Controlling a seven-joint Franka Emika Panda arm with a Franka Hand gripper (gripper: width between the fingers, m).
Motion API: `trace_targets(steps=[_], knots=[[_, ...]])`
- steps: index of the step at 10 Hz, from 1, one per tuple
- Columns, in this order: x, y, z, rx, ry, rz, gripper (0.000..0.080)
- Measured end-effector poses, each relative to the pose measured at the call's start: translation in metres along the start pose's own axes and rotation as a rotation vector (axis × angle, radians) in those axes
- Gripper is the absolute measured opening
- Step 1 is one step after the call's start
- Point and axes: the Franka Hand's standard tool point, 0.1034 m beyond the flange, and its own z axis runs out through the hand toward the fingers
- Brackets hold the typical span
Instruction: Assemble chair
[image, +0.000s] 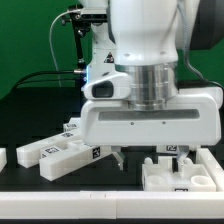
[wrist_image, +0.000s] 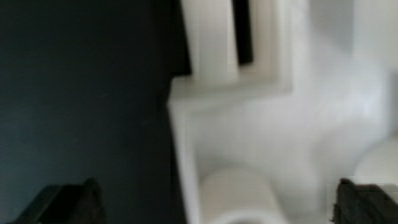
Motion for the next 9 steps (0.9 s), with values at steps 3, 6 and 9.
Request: trace_targets(steps=[3,6,9], knots=[[-0.011,-0.001,0.014,-0.005,-0.014,-0.031,0.0649],[-0.012,0.002,0.016,-0.008,-0.012,-0.026,0.0527],[-0.011,0.003,0.016,-0.01,-0.011,-0.026,0.0254]])
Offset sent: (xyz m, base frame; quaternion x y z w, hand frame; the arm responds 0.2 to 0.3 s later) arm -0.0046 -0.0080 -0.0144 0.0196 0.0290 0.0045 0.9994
